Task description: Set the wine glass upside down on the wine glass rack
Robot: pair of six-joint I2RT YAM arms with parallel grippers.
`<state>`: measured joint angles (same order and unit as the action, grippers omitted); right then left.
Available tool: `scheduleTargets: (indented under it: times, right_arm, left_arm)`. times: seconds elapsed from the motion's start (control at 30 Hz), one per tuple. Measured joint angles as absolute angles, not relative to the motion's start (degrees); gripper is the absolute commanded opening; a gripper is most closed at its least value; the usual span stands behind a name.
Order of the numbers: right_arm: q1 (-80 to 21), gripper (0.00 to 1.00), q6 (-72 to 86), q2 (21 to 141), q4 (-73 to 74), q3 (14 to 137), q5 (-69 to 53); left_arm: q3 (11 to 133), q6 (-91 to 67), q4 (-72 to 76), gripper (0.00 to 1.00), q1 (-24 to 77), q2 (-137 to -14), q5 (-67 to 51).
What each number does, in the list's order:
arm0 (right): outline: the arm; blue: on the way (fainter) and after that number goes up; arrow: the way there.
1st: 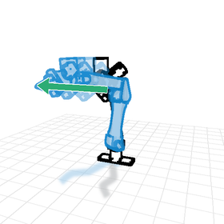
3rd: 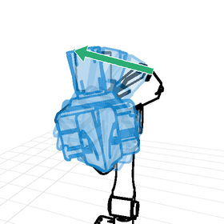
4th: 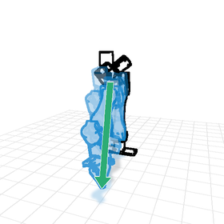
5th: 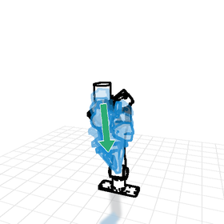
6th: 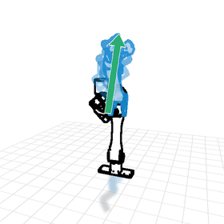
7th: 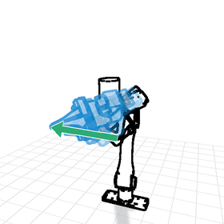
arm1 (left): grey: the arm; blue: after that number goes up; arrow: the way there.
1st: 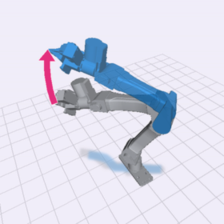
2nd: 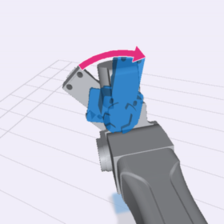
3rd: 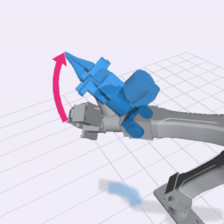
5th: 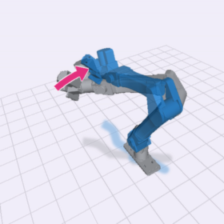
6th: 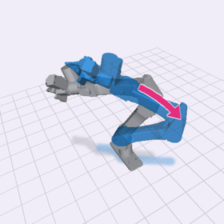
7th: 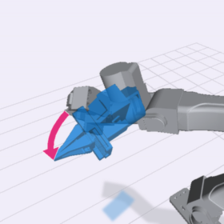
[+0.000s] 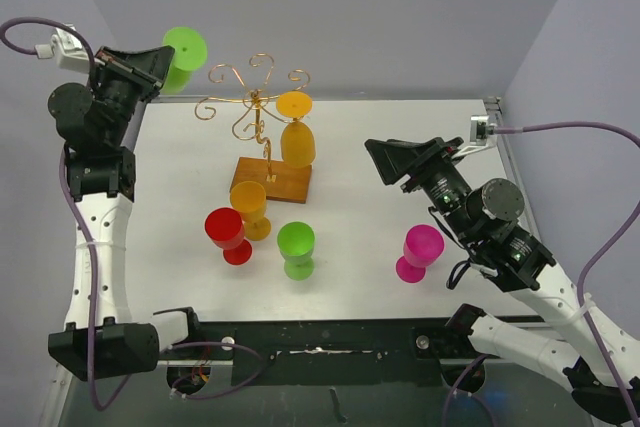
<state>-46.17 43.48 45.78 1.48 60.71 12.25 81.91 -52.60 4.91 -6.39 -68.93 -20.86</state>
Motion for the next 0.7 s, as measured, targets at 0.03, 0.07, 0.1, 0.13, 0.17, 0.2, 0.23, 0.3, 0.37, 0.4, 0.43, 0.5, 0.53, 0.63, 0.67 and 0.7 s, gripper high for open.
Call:
scheduleTargets:
  times: [0.03,0.07,0.1,0.13,0.17,0.2,0.23,0.3,0.37,0.4,0.43,0.5,0.53,0.63,0.67,0.7]
  right_arm:
    - [-46.2,0.7,43.5,45.9,2.2,60.8,13.2]
    - [-46.2,0.7,43.5,46.0,2.8,60.8,14.0]
    - [-46.2,0.7,43.5,46.0,3.5,60.8,14.6]
    - [-46.2,0.71,43.5,46.0,4.0,60.8,15.4]
    - [-46.2,0.7,43.5,46.0,4.3,60.8,16.2]
    - [-46.2,0.7,43.5,45.9,4.4,60.7,16.7]
    - [-46.2,0.7,43.5,45.9,4.6,60.7,17.4]
    - [-46.2,0.7,43.5,45.8,4.7,60.7,18.2]
    - [-46.2,0.7,43.5,45.8,4.9,60.6,18.8]
    - [-46.2,0.7,43.5,45.8,4.9,60.6,19.0]
    - [-46.2,0.7,43.5,45.8,4.9,60.5,19.2]
    - [-46.2,0.7,43.4,45.8,5.0,60.4,19.6]
    - [-46.2,0.7,43.4,45.8,5.1,60.4,19.8]
    - [-46.2,0.7,43.4,45.8,5.3,60.2,20.0]
    - [-46.2,0.7,43.4,45.7,5.3,60.1,20.0]
    - [-46.2,0.7,43.3,45.6,5.4,60.0,20.0]
  left_arm:
    - [80.7,-52.9,4.7,0.0,-7.0,-68.6,-20.2]
    - [79.8,-53.1,4.5,0.0,-7.3,-68.4,-19.8]
    - [78.8,-53.4,4.2,0.0,-7.4,-68.4,-19.4]
    - [78.1,-53.5,3.9,0.0,-7.4,-68.4,-19.0]
    - [77.0,-53.6,3.5,0.0,-7.5,-68.4,-18.5]
    - [76.3,-53.6,3.1,0.0,-7.6,-68.4,-18.1]
    - [75.6,-53.7,2.7,0.0,-7.7,-68.4,-17.6]
    - [74.9,-53.8,1.5,0.0,-8.3,-68.5,-17.0]
    - [74.6,-54.1,1.1,0.0,-8.7,-68.7,-16.8]
    - [74.6,-54.4,1.1,0.0,-8.9,-68.8,-16.9]
    - [74.5,-54.8,1.2,0.0,-9.1,-69.0,-17.2]
    - [74.3,-55.4,1.3,0.0,-9.4,-69.6,-18.2]
    - [74.3,-55.6,1.4,0.0,-9.5,-70.0,-18.7]
    - [74.3,-56.4,1.6,0.0,-9.5,-72.0,-21.2]
    - [74.3,-56.6,1.6,0.0,-9.5,-72.7,-22.0]
    - [74.3,-56.8,1.8,0.0,-9.5,-73.7,-23.1]
